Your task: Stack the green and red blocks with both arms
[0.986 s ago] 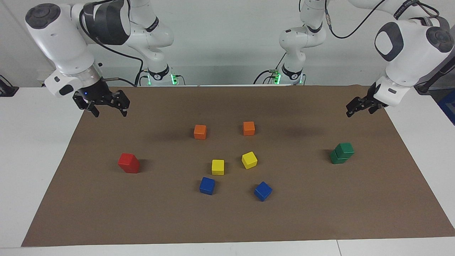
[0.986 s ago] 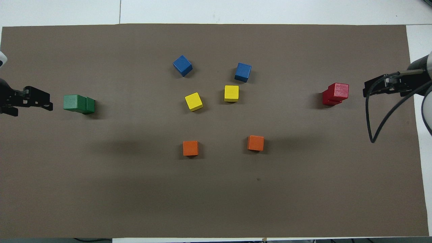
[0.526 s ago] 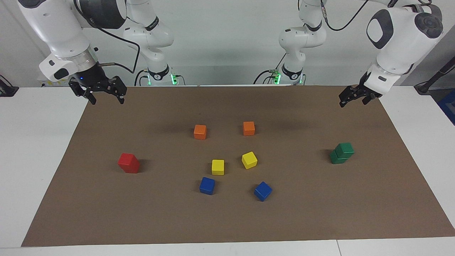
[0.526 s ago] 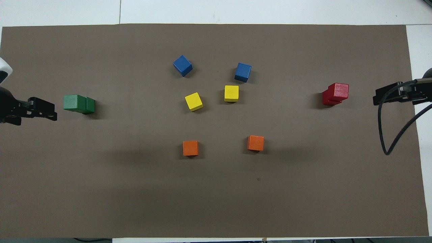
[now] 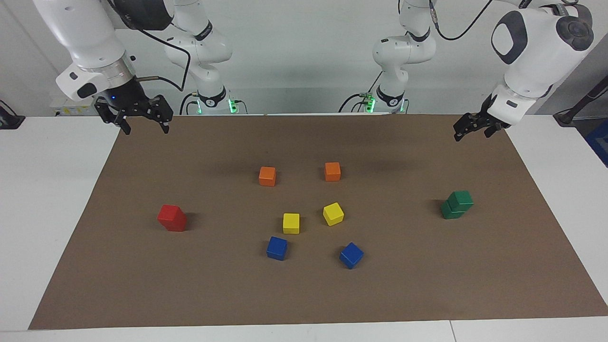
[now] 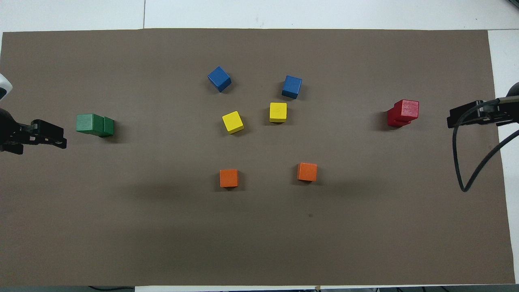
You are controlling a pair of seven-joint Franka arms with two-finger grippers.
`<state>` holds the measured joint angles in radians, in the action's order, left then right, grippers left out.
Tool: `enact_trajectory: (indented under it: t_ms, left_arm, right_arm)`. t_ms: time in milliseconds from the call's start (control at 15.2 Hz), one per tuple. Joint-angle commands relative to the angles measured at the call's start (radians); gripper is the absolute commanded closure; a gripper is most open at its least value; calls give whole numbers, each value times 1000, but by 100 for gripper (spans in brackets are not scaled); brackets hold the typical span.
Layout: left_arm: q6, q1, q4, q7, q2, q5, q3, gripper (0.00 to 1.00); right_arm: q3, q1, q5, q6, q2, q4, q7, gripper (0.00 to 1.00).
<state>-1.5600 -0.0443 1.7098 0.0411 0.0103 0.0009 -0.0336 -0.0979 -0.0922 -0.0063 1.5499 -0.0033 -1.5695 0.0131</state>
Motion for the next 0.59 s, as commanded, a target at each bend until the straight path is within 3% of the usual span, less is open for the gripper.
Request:
enact_trajectory:
  t_ms: [0, 526]
  left_arm:
    - [8, 15, 21, 2, 25, -12, 18, 0]
    - [8, 18, 27, 8, 37, -12, 17, 0]
  right_arm:
    - [-10, -8, -15, 4, -6, -1, 18, 0]
    - [-10, -4, -12, 1, -14, -9, -10, 0]
